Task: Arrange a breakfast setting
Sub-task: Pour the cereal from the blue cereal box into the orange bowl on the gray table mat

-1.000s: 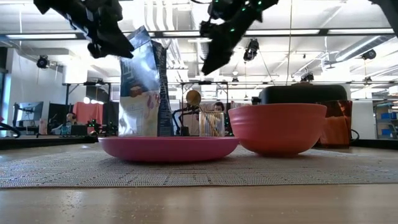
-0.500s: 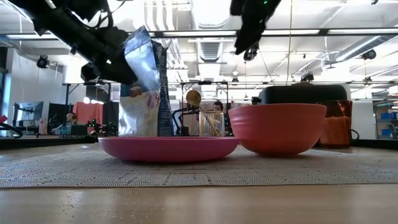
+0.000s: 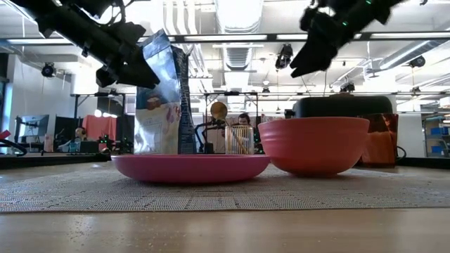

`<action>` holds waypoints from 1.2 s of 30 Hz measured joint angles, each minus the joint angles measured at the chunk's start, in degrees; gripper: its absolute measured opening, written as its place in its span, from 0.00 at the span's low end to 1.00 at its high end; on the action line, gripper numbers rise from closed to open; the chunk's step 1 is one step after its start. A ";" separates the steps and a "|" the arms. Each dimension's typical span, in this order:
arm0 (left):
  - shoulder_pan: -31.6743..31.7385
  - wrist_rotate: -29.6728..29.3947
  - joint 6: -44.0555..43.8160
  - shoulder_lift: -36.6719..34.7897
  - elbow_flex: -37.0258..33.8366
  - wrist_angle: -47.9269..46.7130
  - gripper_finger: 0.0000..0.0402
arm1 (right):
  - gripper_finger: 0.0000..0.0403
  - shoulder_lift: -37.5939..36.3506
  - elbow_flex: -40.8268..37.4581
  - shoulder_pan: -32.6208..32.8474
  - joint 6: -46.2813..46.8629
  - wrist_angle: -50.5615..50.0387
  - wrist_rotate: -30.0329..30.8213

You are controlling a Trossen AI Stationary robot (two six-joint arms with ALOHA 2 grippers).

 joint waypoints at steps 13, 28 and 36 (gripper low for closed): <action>-0.71 -10.44 -0.85 7.13 0.04 4.33 0.26 | 0.77 -14.10 -26.60 0.00 12.01 27.89 0.14; -6.44 -19.44 -0.16 21.00 0.04 19.08 0.24 | 0.77 -14.28 -27.82 -0.02 12.57 27.09 0.19; -9.30 -22.99 -1.49 23.09 1.46 19.22 0.18 | 0.77 -13.22 -27.66 0.05 18.26 28.05 9.88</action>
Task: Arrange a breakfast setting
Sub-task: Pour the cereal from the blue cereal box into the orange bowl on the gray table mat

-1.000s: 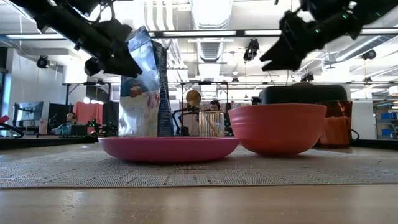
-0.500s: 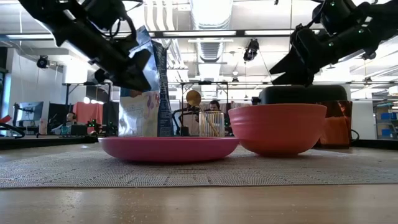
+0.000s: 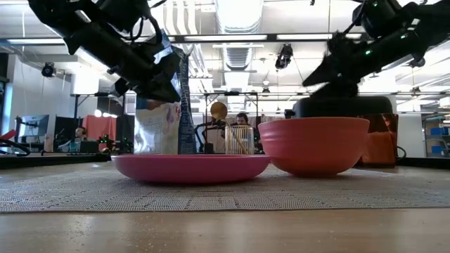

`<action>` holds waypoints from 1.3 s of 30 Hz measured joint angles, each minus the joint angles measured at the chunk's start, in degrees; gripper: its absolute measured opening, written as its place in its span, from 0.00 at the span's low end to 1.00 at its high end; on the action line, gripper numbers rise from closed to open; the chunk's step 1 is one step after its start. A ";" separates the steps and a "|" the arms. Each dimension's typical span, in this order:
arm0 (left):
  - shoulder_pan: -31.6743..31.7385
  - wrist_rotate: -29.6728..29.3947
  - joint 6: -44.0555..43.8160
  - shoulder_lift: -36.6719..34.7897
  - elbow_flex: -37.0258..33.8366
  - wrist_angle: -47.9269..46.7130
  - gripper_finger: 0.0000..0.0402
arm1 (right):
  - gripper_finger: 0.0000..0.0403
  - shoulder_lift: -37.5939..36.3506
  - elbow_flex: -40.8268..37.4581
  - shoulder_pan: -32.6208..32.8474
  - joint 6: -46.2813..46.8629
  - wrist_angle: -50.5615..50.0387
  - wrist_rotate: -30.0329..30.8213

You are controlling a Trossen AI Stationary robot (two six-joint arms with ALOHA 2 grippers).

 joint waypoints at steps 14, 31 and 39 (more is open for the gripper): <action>-4.18 -2.42 1.12 1.17 3.99 -0.90 0.17 | 0.77 4.61 0.30 -0.09 6.68 -1.08 30.39; -4.18 -2.51 2.63 1.09 4.26 -1.25 0.17 | 0.77 4.56 0.23 -0.09 1.19 -0.94 30.18; -4.16 -5.35 3.63 1.02 4.23 -1.28 0.17 | 0.77 4.37 0.23 -0.09 -6.88 -2.44 18.66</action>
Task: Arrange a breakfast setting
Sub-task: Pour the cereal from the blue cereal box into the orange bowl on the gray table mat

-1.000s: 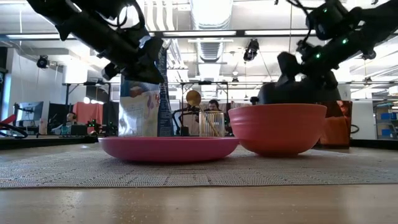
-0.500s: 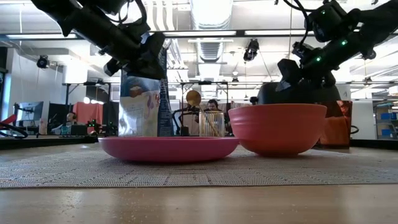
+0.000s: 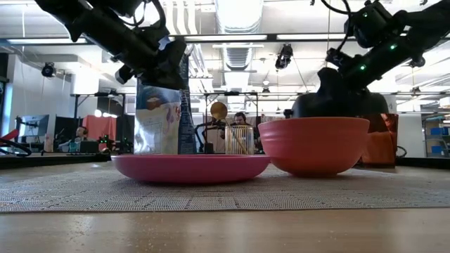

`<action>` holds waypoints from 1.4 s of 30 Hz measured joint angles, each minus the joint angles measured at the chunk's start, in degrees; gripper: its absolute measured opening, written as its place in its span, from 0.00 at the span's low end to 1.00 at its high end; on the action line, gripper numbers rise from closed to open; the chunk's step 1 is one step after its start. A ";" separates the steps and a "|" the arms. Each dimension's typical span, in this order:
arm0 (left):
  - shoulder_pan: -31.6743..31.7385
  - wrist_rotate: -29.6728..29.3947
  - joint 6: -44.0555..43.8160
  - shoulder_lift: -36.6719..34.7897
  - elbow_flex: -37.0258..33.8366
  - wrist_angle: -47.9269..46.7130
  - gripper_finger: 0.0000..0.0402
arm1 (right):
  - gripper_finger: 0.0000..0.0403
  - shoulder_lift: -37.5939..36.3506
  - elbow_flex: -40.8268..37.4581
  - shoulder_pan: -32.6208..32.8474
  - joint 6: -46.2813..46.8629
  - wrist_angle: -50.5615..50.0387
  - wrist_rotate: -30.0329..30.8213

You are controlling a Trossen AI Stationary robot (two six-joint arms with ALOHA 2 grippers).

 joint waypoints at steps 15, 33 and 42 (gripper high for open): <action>0.00 0.02 0.78 -0.04 0.82 -0.52 0.17 | 0.77 -0.12 0.13 0.02 2.72 0.28 -26.08; -1.21 1.13 -5.08 1.81 0.80 -1.01 0.17 | 0.77 -0.13 0.14 0.02 2.63 0.34 -25.96; -3.97 -6.97 -10.38 7.83 2.61 -0.99 0.25 | 0.77 -0.13 0.18 0.02 2.63 0.32 -25.94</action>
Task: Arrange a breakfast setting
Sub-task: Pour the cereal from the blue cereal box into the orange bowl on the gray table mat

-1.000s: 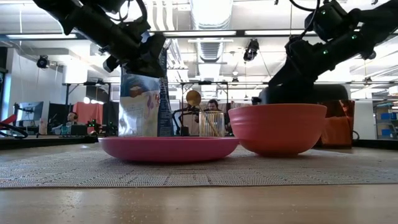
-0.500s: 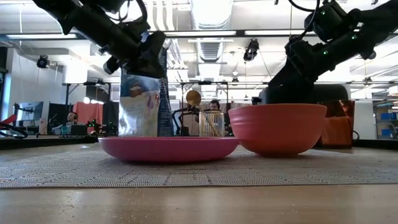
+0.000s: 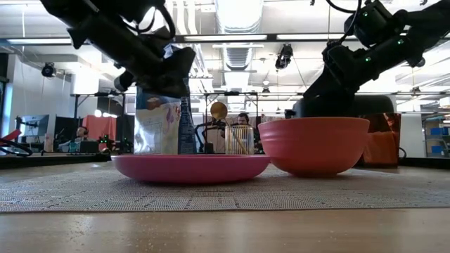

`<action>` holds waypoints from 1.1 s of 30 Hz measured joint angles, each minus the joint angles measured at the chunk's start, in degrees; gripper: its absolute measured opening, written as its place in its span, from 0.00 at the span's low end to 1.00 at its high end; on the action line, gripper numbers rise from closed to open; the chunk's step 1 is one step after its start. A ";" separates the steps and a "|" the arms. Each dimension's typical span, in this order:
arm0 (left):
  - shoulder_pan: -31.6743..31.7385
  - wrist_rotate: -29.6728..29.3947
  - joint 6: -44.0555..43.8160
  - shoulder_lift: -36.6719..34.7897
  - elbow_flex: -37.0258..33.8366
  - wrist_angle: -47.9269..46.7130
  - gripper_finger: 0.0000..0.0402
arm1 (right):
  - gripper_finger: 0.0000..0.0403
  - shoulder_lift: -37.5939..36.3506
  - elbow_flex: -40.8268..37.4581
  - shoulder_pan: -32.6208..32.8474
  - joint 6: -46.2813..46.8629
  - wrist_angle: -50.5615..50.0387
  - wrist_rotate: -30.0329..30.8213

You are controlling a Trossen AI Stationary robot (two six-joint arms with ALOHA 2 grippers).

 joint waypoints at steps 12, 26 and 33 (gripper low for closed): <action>-1.31 -11.72 -15.10 11.63 8.40 -2.29 0.82 | 0.77 0.00 0.04 0.00 0.00 -0.02 0.03; -2.59 -27.57 -3.93 19.29 19.68 -10.24 0.88 | 0.77 0.00 0.04 0.00 -0.01 -0.13 0.04; -0.31 -27.48 -13.06 19.49 16.91 -10.66 0.89 | 0.77 0.00 0.04 0.00 0.00 -0.13 0.04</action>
